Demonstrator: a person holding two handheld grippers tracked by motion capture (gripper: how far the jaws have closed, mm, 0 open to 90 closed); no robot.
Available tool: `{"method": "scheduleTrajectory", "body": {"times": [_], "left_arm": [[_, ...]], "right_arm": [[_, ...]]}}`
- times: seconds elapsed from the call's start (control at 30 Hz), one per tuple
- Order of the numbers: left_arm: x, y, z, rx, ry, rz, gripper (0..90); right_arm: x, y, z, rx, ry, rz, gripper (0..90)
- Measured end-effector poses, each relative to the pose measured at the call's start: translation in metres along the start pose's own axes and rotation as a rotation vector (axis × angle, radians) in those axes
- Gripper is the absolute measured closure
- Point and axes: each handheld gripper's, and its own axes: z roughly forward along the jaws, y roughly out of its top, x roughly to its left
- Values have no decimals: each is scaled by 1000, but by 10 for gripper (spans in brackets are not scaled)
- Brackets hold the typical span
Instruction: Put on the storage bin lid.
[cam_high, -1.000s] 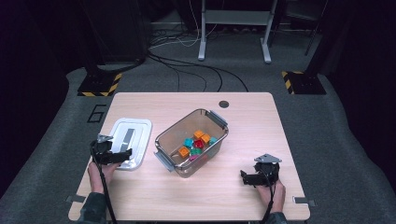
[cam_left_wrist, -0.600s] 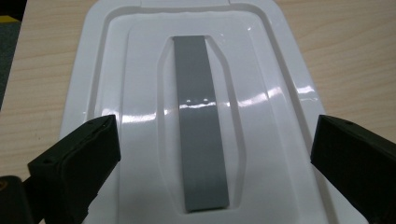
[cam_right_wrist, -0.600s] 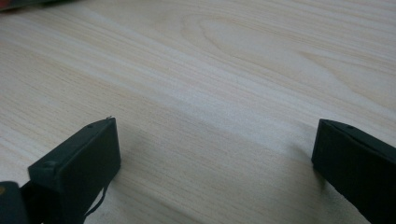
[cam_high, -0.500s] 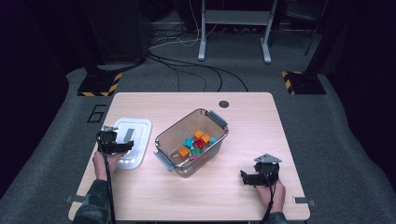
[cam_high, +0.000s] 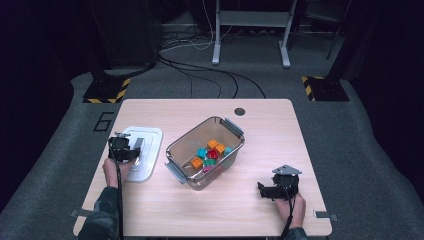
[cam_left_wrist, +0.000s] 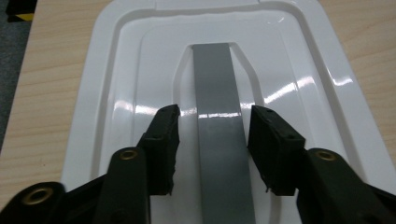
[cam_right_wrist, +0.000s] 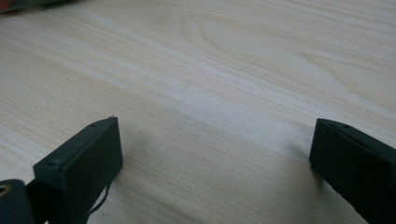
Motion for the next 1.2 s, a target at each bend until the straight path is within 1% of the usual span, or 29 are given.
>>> {"method": "scheduleTrajectory", "body": {"times": [0.13, 0.2, 0.23, 0.27, 0.37, 0.43, 0.5, 0.63, 0.73, 0.87, 0.9, 0.93, 0.97, 1.03, 1.2], "left_arm": [[0, -1, 1, -5, -7, -3, 594], [-1, -1, 1, -15, -6, -5, 650], [-2, -1, 1, -14, -1, -6, 652], [-2, -1, 1, -13, 5, 7, 654], [-2, -1, 1, -17, 5, 2, 659], [-2, -2, 1, -30, 1, -8, 664], [-2, -3, 0, -36, 6, -2, 666], [-1, -4, -2, -42, -8, -7, 667], [-1, -5, -6, -48, -25, 1, 667], [-2, -3, -15, -70, -43, 8, 667], [-1, -2, -17, -81, -46, 17, 667], [-2, -2, -20, -76, -51, 16, 667], [-2, -1, -21, -84, -54, 16, 667], [-2, 0, -25, -80, -63, 26, 668], [-2, 5, -34, -97, -70, 32, 667]], "right_arm": [[0, 0, 0, -1, 1, 0, 19], [0, 0, 0, -1, 2, -2, 21], [0, 0, 0, 0, 0, -7, 24], [0, 0, -1, 0, 3, -8, 26], [0, 0, -1, -2, 6, -10, 31], [0, 0, -1, -2, 5, -10, 32], [0, 0, -1, -3, 5, -9, 32], [0, 0, -1, -2, 6, -6, 34], [0, 0, -1, -2, 3, -6, 34], [0, 0, -1, -2, 4, -6, 34], [0, 0, -1, -3, 2, -6, 34], [0, 0, -1, -3, 4, -5, 34], [0, 0, -1, -2, 2, -5, 34], [0, 0, -1, -2, 4, -5, 34], [0, 0, -1, -3, 2, -5, 34]]}}
